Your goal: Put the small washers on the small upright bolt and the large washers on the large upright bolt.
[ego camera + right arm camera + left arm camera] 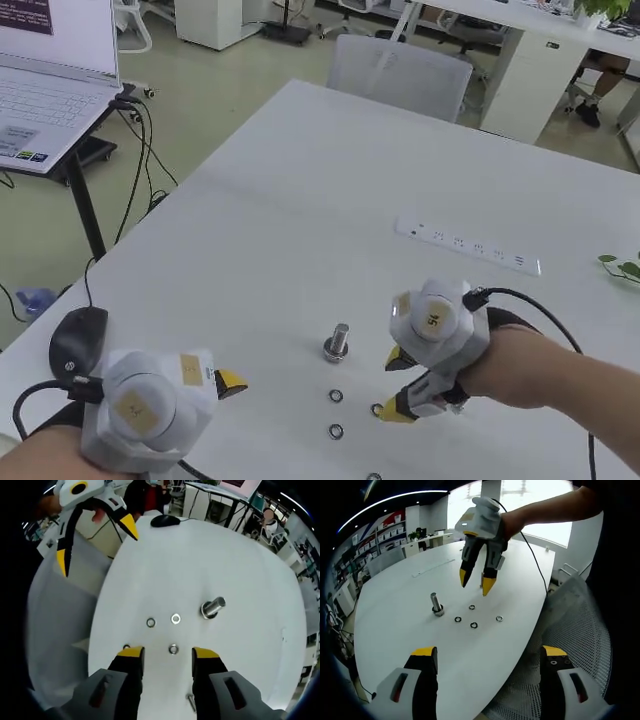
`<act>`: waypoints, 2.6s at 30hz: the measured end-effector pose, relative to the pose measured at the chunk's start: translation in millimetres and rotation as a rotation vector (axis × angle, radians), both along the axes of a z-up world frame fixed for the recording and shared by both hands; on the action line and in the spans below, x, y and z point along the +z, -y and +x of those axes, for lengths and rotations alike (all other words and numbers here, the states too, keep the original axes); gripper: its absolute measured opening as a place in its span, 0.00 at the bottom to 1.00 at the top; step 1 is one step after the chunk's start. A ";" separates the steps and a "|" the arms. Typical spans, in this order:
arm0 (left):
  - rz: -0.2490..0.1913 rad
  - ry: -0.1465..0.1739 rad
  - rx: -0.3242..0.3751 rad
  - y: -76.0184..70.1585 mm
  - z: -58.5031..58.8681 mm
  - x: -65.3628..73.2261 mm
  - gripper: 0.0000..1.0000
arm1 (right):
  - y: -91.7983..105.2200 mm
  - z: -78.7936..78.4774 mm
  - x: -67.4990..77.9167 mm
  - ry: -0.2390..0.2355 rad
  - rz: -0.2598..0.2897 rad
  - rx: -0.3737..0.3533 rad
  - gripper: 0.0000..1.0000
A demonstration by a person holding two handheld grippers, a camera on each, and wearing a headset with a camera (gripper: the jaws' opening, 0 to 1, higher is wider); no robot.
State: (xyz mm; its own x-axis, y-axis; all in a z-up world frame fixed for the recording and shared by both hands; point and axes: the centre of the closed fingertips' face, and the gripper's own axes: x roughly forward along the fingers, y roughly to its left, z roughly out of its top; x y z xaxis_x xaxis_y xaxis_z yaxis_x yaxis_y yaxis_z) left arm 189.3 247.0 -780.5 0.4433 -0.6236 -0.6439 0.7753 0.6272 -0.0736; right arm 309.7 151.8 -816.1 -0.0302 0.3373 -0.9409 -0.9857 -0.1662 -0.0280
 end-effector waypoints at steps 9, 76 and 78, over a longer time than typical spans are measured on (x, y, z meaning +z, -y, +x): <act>-0.001 -0.004 0.004 1.6 -0.6 -1.7 0.83 | 6.9 6.0 -28.6 -0.015 -0.026 -0.033 0.37; 0.012 -0.023 0.007 0.4 -8.1 -2.1 0.75 | 6.7 16.2 -66.5 -0.004 -0.124 -0.135 0.14; 0.013 -0.023 0.006 0.8 -8.5 -2.2 0.74 | 7.5 16.8 -66.8 -0.006 -0.125 -0.137 0.13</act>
